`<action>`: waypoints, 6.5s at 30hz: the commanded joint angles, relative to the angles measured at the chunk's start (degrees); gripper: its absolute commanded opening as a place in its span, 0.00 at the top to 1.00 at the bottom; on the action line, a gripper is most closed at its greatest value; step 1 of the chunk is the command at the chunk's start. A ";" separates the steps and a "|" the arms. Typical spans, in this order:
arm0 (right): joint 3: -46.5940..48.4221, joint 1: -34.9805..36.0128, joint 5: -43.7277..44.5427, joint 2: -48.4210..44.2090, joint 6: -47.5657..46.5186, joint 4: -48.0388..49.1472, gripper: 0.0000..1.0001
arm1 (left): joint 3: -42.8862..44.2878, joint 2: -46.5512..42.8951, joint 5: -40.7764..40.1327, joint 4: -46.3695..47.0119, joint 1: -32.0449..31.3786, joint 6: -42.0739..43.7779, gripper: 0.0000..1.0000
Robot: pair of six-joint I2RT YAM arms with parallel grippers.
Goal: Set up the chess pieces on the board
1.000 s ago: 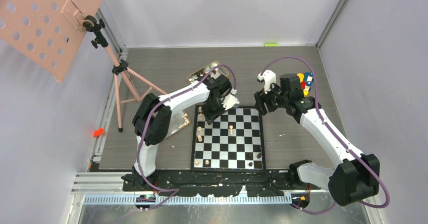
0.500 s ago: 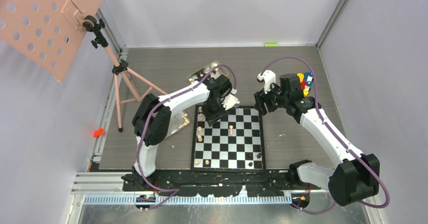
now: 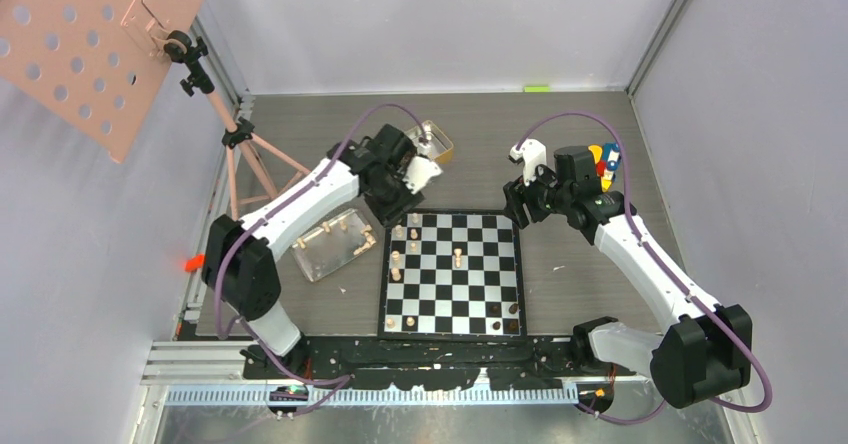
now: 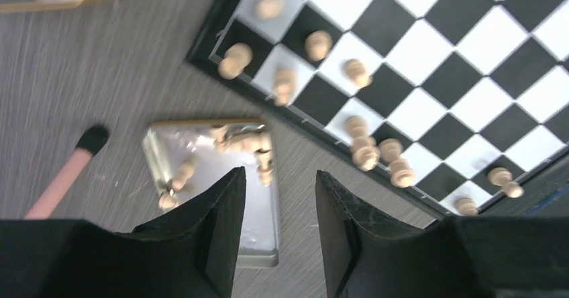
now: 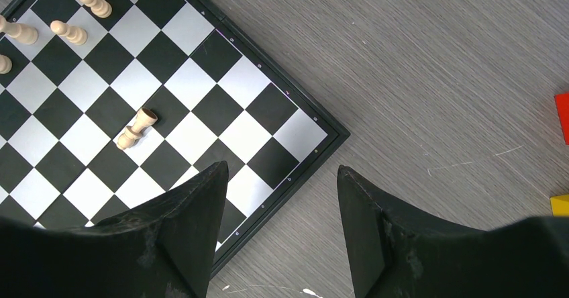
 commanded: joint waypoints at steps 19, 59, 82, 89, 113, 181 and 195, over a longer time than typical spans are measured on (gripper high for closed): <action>1.14 -0.54 -0.77 0.92 -0.28 0.64 0.33 | -7.33 8.33 1.08 8.63 24.73 -1.52 0.52; 1.27 -0.63 -1.23 0.93 -0.93 0.24 0.33 | -5.06 -6.69 14.59 0.49 18.01 -0.38 1.00; 0.96 -1.34 -0.93 0.78 -1.07 0.16 0.33 | -5.02 4.62 6.35 3.96 -8.73 2.46 0.99; 0.96 -1.34 -0.95 0.92 -1.11 0.15 0.33 | -5.53 6.61 5.07 5.45 -8.98 2.54 0.98; 0.87 -1.43 -1.02 1.02 -1.28 0.09 0.33 | -7.60 8.78 4.57 6.69 -8.98 2.57 0.94; 3.00 25.56 12.69 22.69 7.62 2.30 0.69 | -16.92 -20.74 0.61 12.48 6.93 1.82 0.23; 18.92 26.40 14.10 25.68 -14.97 -31.89 0.82 | -18.56 -24.09 0.35 15.14 8.49 -0.13 0.23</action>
